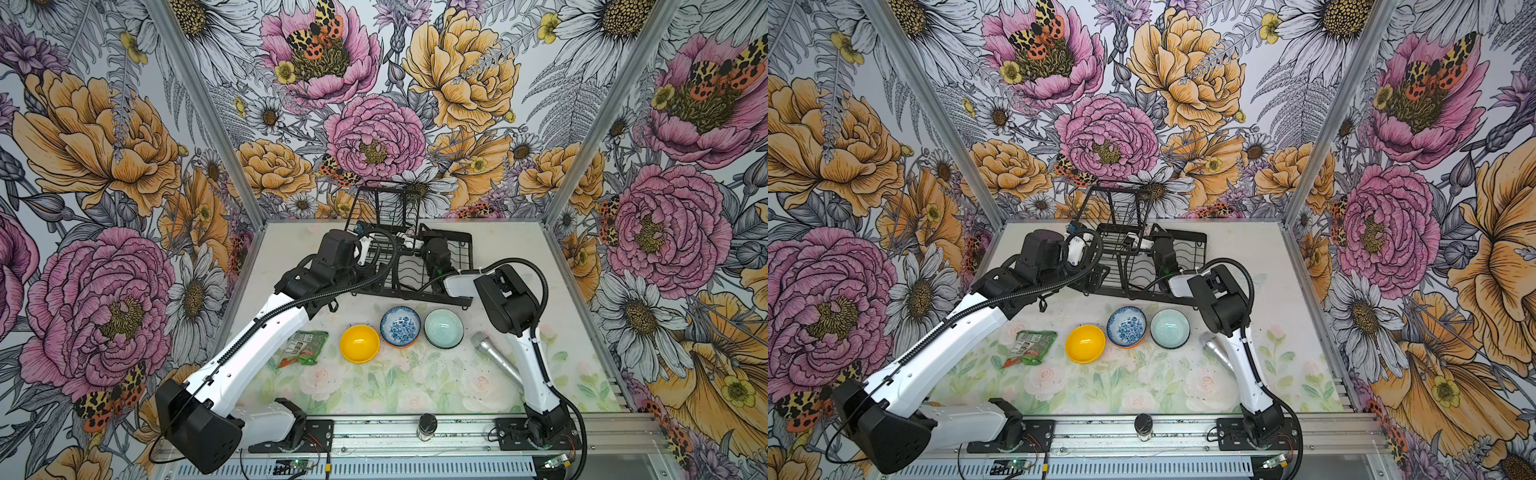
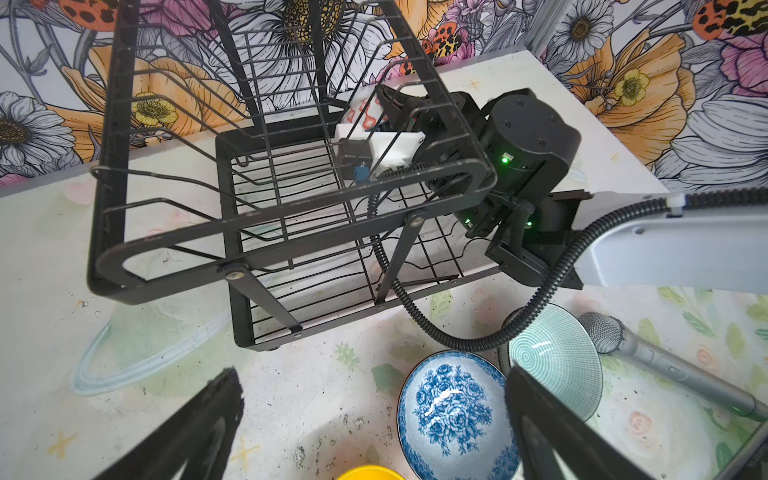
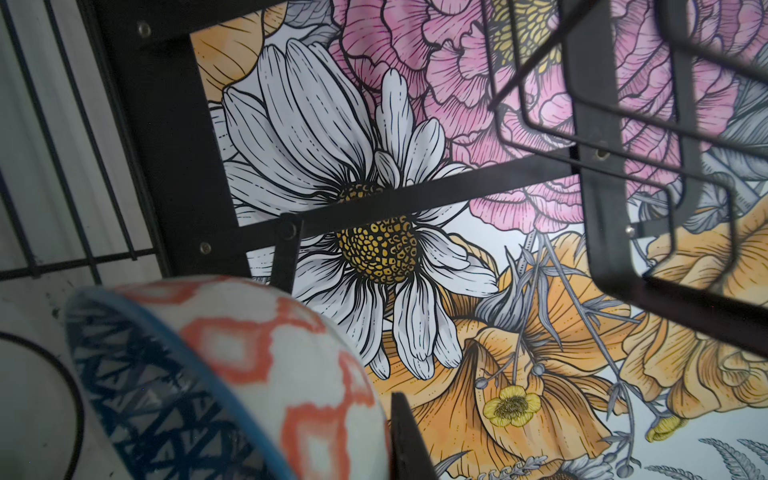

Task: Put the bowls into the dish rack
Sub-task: 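Lower the bowl upright into the rack slots with the right gripper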

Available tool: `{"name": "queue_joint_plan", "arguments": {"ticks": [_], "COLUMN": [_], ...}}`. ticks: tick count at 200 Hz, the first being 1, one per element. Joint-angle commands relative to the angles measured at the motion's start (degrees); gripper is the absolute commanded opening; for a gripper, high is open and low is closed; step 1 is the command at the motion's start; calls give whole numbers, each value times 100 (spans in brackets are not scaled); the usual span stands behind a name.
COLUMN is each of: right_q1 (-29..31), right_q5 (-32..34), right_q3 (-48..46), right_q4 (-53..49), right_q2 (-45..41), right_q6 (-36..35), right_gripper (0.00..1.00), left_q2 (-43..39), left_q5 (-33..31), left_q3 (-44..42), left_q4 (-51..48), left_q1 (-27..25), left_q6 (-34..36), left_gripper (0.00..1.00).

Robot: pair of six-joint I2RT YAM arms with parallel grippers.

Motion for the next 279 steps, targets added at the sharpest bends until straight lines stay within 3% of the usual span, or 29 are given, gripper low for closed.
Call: {"name": "queue_joint_plan", "arguments": {"ticks": [1,126,279], "right_q1": [9,53,106], "right_q5": [-39,-20,75], "right_q3": [228,492,308], "right_q4": [284,-150,-240], "right_q2": [112,272,72], "right_q6": [187,336,538], "right_gripper": [0,0,17], "left_q2": [73,171,-56], "left_q5": [143,144,72], "left_q3": [48,83,-143], "left_q4": [11,11,20], "left_q1": [-45,-68,-66], "left_q6": [96,114,58], "left_gripper": [99,99,99]}}
